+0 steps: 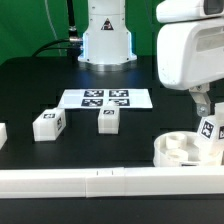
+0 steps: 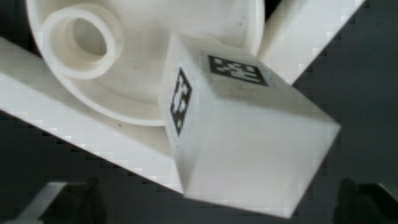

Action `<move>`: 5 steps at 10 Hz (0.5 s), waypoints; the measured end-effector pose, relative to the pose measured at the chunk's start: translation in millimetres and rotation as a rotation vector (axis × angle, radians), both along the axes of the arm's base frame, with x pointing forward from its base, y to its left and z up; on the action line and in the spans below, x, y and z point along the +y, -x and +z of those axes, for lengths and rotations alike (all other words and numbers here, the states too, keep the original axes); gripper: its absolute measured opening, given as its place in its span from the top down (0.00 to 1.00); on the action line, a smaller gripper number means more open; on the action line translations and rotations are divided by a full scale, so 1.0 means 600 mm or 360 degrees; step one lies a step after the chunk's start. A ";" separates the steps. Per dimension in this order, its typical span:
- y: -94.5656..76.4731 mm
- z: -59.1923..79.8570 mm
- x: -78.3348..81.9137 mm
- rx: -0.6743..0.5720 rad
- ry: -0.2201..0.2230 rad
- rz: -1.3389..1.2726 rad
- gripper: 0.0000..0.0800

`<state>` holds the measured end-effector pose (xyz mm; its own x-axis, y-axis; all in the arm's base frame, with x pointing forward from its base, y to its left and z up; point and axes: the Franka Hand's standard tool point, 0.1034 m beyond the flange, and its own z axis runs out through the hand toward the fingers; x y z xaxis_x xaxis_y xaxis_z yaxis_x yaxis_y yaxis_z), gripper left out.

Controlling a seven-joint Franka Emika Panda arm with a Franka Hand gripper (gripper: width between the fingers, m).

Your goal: Assemble stool

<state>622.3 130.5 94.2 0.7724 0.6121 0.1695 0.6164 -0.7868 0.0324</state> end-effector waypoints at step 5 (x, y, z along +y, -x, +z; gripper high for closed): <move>0.002 -0.003 0.001 -0.0034 0.0146 0.0527 0.19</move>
Offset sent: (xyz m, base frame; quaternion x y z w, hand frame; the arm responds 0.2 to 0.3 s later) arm -0.0012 0.0130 0.0034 -0.0038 -0.0110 -0.2126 0.9771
